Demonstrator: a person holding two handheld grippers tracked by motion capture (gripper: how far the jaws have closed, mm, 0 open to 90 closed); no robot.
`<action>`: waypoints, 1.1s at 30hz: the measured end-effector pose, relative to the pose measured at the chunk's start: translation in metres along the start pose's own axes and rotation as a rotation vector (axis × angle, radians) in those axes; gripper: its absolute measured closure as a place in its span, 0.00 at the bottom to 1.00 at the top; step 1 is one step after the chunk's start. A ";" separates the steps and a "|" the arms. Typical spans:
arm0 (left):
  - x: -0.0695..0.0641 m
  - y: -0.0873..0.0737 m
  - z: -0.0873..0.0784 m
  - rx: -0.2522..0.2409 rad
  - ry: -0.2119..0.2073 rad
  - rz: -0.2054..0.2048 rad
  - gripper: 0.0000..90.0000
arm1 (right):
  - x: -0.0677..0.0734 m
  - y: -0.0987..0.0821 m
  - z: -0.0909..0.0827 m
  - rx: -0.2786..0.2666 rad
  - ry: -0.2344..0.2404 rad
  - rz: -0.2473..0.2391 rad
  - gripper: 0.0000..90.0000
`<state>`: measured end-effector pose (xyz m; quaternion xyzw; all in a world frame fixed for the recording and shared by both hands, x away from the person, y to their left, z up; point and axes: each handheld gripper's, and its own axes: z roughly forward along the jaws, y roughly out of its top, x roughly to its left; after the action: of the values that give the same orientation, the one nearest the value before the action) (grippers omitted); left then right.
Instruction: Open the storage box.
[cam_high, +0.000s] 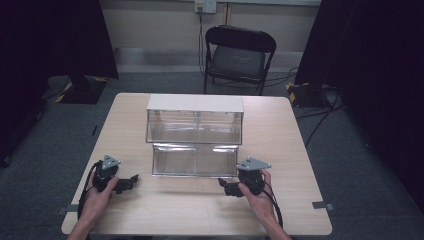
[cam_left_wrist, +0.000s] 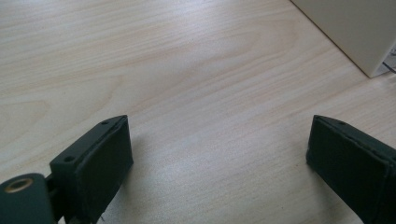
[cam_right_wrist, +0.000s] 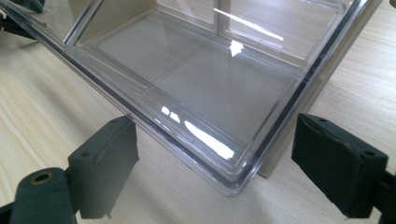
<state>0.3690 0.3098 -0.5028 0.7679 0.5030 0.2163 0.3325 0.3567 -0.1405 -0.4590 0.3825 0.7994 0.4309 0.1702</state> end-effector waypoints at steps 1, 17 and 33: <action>0.000 0.000 0.000 0.000 0.000 0.000 0.07 | 0.000 0.000 0.000 0.002 -0.003 -0.001 0.15; 0.000 0.000 0.000 0.000 0.000 0.000 0.07 | 0.000 0.003 -0.007 -0.020 0.034 0.003 0.15; 0.000 0.000 0.000 0.001 0.000 0.001 0.07 | 0.000 0.003 -0.009 -0.032 0.043 0.006 0.15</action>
<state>0.3690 0.3098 -0.5028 0.7681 0.5029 0.2163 0.3322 0.3527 -0.1446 -0.4513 0.3728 0.7948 0.4521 0.1578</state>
